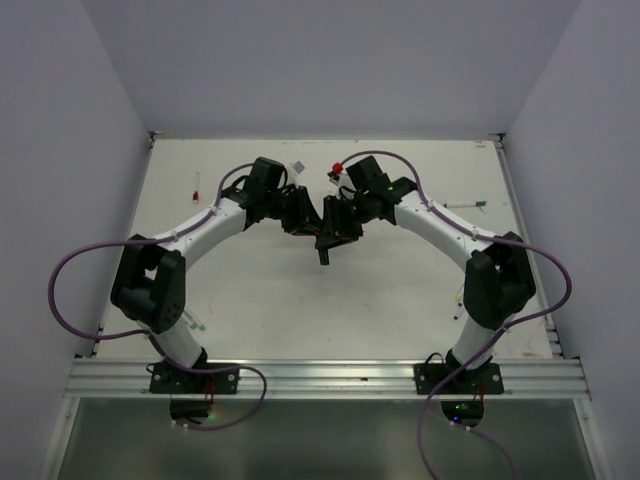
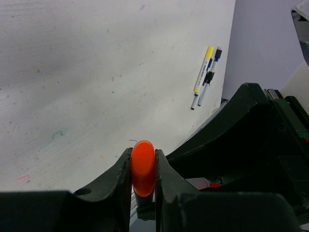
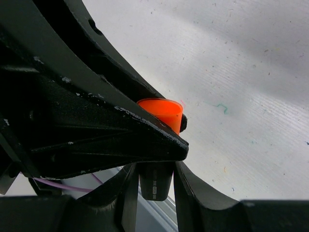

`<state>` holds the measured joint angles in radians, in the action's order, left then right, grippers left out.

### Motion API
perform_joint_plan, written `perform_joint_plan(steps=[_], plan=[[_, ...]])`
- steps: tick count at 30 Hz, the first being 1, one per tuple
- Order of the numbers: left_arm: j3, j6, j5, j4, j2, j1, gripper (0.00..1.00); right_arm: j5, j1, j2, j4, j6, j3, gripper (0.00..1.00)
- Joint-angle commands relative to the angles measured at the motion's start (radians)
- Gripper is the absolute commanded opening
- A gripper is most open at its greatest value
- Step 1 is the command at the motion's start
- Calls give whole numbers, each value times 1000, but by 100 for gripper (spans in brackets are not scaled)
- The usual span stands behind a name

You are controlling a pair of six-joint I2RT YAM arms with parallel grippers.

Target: Open the pen caps

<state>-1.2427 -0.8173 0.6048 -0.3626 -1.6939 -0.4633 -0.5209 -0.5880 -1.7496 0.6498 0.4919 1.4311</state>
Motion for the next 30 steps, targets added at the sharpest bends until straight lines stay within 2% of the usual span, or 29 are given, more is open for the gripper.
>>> perform_joint_plan(steps=[1, 5, 6, 7, 13, 15, 24, 28, 30], plan=[[-17, -20, 20, 8, 8, -2, 0, -42, -9, 21, -32, 5, -15, 19], [12, -52, 44, 48, 17, 8, 0, -42, -13, 19, -41, 14, -38, 15], [23, -80, 64, 66, 23, 12, 0, -44, -13, 19, -45, 14, -41, 5], [50, -94, 73, 101, 34, 23, 0, -44, -15, 19, -45, 19, -46, 0], [140, -213, 135, 273, 66, 98, 0, -10, -29, 30, -49, 24, -72, 0], [131, -218, 127, 277, 69, 117, 0, 18, -36, 30, -26, 24, -74, 0], [42, -80, 64, 229, 43, 146, 0, -60, -70, 45, -16, 54, -143, 0], [90, -68, 47, 347, 95, 146, 0, -192, -75, 52, -45, 71, -178, 0], [100, -68, 43, 409, 102, 146, 0, -193, -75, 58, -42, 70, -179, 0]])
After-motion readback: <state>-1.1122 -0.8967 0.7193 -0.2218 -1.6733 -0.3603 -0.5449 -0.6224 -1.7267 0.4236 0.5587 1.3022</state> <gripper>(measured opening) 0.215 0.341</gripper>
